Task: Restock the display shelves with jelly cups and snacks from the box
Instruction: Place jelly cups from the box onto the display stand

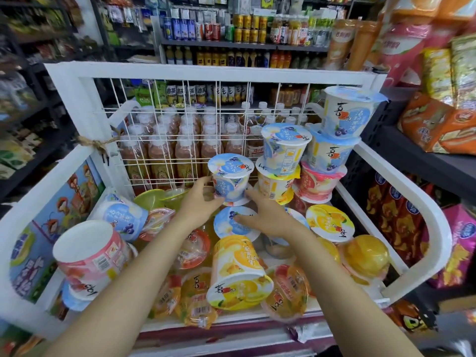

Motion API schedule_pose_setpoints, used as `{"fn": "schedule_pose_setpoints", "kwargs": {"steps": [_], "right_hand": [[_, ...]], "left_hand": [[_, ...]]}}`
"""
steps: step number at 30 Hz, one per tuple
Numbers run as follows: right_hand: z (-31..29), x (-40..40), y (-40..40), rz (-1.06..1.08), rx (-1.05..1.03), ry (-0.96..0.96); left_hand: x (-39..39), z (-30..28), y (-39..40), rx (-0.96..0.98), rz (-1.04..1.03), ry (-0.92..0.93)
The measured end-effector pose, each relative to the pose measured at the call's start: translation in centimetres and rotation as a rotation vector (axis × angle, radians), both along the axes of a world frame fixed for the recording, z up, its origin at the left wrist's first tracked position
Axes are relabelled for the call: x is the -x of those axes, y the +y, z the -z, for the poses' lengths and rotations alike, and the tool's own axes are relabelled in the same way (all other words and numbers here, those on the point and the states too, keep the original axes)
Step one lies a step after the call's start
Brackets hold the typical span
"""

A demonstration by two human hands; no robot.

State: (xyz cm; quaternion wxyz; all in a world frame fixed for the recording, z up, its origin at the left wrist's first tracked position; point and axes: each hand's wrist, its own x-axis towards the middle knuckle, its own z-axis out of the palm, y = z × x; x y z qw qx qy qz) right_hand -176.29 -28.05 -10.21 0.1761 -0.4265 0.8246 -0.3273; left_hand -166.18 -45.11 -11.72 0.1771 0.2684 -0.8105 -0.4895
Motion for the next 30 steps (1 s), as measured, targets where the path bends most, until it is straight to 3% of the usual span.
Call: {"fn": "schedule_pose_setpoints", "kwargs": {"steps": [4,8,15,20,30], "right_hand": [[-0.5,0.2,2.0,0.016,0.001,0.085],[0.2,-0.1,2.5,-0.075,-0.141,0.096],[0.6,0.1,2.2,-0.093,-0.204,0.109],[0.9,-0.3,1.6,-0.062,-0.228,0.136],[1.2,-0.3,1.4,-0.015,-0.215,0.102]], "left_hand": [[-2.9,-1.5,1.4,0.247,0.056,-0.121],[-6.0,-2.2,3.7,0.189,0.167,-0.099],[-8.9,-2.3,5.2,0.182,0.351,-0.075],[-9.6,-1.8,5.7,0.174,0.41,-0.101],[-10.9,-0.4,6.8,0.094,0.525,0.063]]}}
